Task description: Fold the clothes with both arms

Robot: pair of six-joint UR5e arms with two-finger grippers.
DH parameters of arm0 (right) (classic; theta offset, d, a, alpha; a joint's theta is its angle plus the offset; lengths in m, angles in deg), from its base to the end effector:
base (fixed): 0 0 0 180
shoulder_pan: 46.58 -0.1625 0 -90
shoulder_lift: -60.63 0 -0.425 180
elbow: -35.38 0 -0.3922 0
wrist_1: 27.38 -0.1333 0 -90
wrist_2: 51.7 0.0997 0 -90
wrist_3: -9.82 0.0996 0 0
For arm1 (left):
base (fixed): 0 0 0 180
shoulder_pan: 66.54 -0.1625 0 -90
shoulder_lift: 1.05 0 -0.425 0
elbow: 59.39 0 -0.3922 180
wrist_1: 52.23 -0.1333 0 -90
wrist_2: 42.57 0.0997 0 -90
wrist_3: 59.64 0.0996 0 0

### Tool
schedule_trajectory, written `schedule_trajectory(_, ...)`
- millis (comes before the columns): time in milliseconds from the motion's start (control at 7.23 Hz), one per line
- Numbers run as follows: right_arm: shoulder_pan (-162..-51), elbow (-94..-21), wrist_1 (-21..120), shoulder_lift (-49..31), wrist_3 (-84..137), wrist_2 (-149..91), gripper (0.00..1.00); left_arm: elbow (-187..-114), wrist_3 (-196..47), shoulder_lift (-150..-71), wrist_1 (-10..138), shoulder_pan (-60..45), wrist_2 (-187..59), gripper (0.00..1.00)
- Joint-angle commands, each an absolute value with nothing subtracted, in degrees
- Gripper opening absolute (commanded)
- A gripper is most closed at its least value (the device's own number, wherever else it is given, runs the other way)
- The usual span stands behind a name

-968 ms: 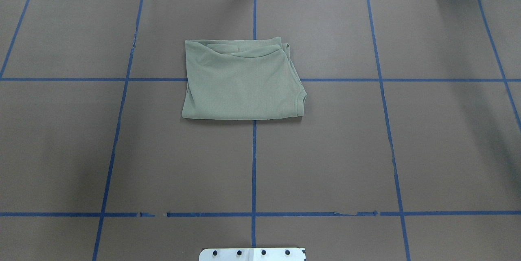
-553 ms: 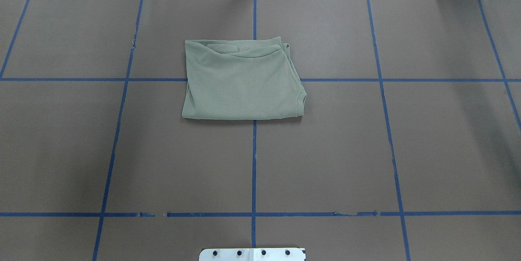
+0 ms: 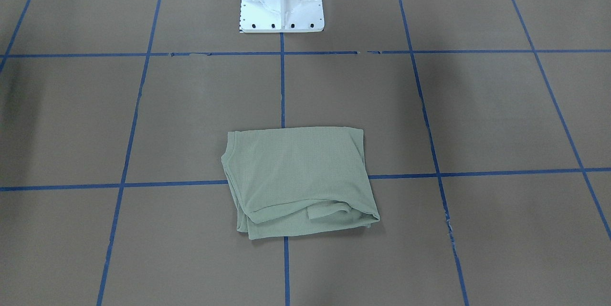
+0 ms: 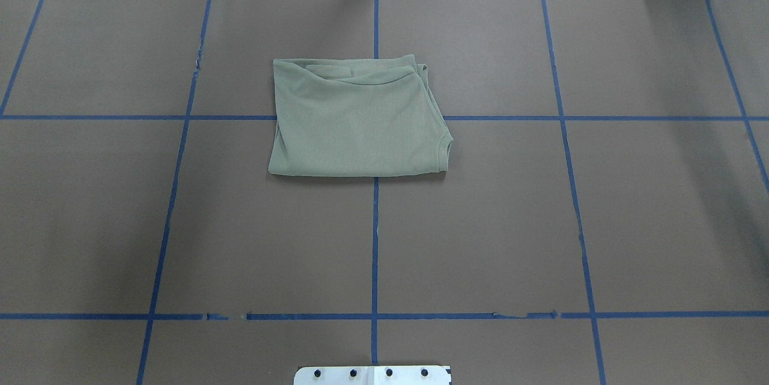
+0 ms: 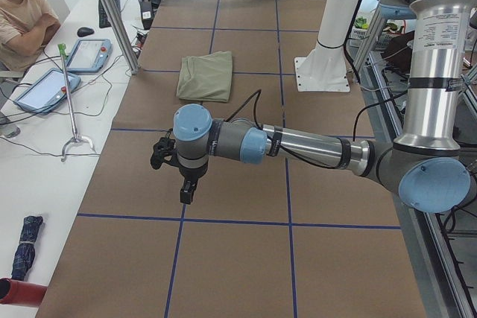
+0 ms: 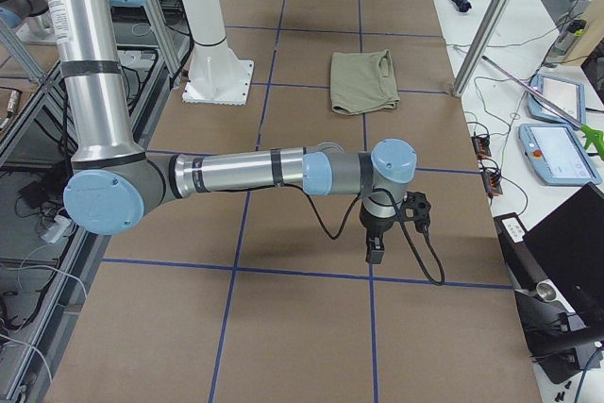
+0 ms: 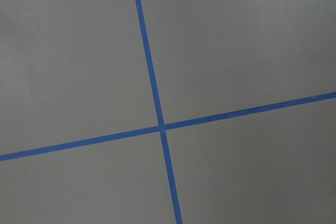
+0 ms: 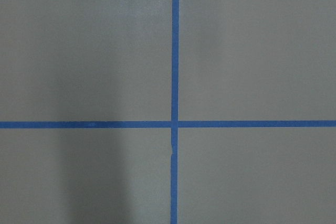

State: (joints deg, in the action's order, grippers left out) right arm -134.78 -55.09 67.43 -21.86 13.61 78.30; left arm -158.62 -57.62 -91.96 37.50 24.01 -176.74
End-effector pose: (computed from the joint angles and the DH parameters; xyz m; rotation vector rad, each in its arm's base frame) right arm 0.0520 -0.5496 0.6001 0.0190 -0.6997 0.0140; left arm -0.0687 -0.5027 0.5717 0.1809 0.7652 0.0907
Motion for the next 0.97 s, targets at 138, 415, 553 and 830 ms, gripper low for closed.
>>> schedule_trajectory(138, -134.7, -55.6, 67.2, -22.2, 13.6, 78.5, 1.0, -159.4, -57.6, -91.9, 35.0, 23.9, -173.6, 1.0)
schedule_trajectory(415, -134.7, -55.8, 67.3, -22.2, 13.6, 78.6, 1.0, -159.3, -57.6, -91.7, 34.4, 24.0, -173.6, 1.0)
schedule_trajectory(553, -134.7, -55.7, 67.3, -22.2, 13.7, 78.7, 1.0, -159.3, -57.6, -91.9, 31.7, 23.9, -173.6, 1.0)
schedule_trajectory(830, -134.6, -55.5, 67.3, -22.2, 13.7, 80.6, 1.0, -160.2, -57.6, -91.8, 28.5, 23.9, -173.6, 1.0)
